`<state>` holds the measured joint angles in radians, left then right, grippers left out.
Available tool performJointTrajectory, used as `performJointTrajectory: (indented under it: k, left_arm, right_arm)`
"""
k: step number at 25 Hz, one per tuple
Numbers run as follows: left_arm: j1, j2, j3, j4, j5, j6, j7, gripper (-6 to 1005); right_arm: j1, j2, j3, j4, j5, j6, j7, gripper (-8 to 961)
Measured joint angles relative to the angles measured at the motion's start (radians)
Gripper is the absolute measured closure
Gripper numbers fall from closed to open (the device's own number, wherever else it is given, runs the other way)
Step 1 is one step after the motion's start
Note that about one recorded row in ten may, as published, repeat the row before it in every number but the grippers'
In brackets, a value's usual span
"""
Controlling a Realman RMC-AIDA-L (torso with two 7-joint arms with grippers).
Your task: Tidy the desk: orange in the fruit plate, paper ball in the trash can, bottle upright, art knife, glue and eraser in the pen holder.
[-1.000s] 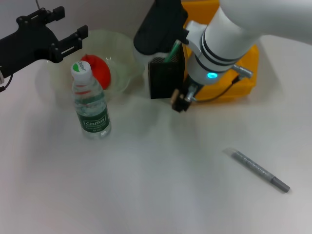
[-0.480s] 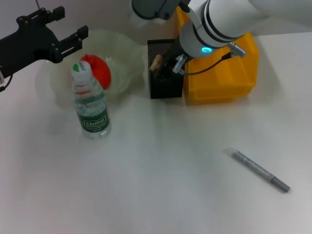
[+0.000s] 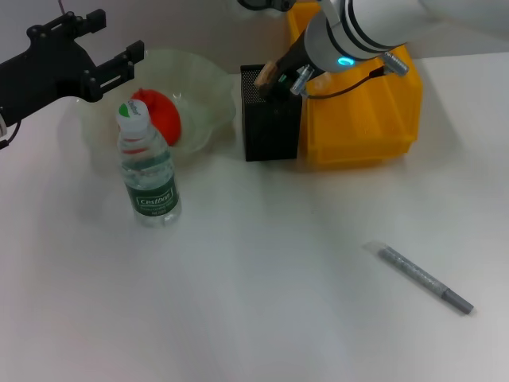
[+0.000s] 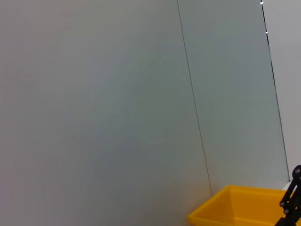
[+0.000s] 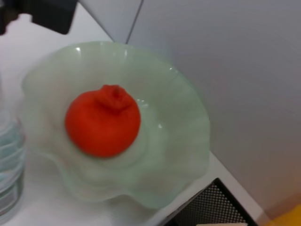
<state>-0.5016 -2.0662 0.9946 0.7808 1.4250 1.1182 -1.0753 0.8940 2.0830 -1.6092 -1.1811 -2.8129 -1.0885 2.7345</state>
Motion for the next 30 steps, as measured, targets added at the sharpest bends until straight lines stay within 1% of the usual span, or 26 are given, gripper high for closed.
performJointTrajectory:
  k: [18, 30]
  left_arm:
    - [-0.012, 0.000, 0.003, -0.002, 0.003, -0.010, 0.000, 314]
    - [-0.014, 0.000, 0.002, -0.001, 0.003, -0.018, 0.000, 313]
  right_arm:
    - [0.055, -0.001, 0.027, 0.187, -0.033, 0.175, -0.017, 476]
    - [0.101, 0.001, 0.017, 0.272, -0.026, 0.217, -0.040, 452]
